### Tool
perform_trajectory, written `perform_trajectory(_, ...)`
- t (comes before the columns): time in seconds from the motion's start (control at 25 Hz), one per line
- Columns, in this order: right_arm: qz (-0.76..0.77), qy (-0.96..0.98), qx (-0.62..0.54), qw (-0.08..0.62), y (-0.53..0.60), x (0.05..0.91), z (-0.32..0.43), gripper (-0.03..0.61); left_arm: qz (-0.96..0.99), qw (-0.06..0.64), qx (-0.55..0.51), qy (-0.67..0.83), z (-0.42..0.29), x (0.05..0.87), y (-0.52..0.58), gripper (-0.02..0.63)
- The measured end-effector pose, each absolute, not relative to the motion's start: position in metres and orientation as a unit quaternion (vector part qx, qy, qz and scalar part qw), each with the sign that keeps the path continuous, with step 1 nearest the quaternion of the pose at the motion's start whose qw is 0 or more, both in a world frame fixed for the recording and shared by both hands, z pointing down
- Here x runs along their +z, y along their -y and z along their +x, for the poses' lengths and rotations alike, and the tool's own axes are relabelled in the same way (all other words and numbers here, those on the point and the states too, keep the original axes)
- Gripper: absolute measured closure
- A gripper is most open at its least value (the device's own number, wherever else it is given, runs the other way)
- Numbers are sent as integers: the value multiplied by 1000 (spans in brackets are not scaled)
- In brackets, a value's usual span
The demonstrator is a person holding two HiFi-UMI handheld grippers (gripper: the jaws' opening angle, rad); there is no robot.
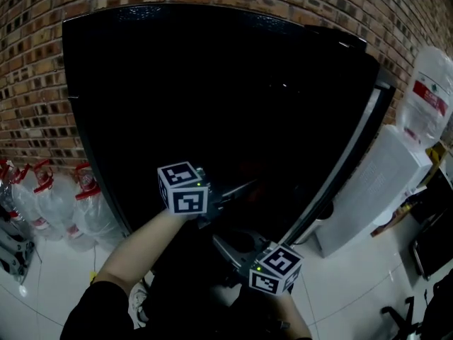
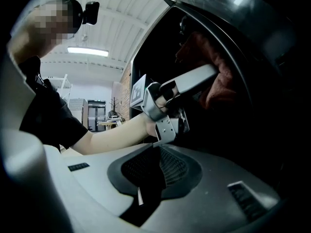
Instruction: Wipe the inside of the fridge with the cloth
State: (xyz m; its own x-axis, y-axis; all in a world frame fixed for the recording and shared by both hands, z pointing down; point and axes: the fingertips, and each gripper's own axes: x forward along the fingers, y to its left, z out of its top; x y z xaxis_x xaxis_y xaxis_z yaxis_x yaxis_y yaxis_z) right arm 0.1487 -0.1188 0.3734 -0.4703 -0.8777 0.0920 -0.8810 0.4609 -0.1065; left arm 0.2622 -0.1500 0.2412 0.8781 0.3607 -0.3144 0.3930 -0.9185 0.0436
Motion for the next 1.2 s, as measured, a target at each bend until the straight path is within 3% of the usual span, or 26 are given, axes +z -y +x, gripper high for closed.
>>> perform_trajectory(1.2,511,855,81,21,140,384,158,532,988,27,-149,18,326,267,304,557)
